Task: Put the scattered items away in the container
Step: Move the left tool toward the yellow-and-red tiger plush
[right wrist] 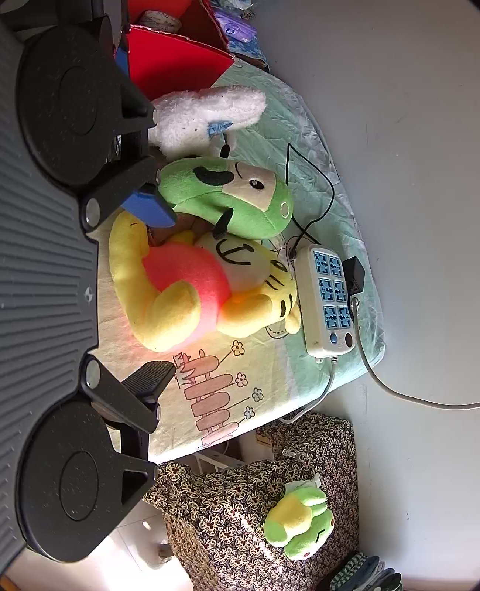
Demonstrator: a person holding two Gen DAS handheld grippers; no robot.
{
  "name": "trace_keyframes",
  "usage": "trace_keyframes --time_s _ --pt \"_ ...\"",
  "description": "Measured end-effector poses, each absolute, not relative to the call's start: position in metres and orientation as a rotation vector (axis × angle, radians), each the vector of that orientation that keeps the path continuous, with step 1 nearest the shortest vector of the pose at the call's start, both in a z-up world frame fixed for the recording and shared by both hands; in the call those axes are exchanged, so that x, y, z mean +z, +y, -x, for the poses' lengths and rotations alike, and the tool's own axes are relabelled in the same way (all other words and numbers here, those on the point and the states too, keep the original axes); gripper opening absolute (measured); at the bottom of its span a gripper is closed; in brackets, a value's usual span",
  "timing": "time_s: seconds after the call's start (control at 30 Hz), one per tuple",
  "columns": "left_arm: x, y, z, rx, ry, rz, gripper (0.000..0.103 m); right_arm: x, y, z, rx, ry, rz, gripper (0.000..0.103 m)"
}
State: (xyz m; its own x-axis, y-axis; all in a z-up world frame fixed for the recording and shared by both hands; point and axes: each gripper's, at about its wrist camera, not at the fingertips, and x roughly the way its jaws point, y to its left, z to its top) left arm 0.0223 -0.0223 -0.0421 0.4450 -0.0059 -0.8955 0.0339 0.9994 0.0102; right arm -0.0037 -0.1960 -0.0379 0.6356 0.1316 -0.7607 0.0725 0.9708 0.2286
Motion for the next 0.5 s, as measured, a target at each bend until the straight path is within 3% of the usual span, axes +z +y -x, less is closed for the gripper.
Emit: trace_keyframes --time_s 0.5 --pt "-0.0433 -0.0213 -0.0324 -0.025 1.101 -0.044 0.101 -0.0402 -0.1901 -0.0061 0.036 0.897 -0.245 0.081"
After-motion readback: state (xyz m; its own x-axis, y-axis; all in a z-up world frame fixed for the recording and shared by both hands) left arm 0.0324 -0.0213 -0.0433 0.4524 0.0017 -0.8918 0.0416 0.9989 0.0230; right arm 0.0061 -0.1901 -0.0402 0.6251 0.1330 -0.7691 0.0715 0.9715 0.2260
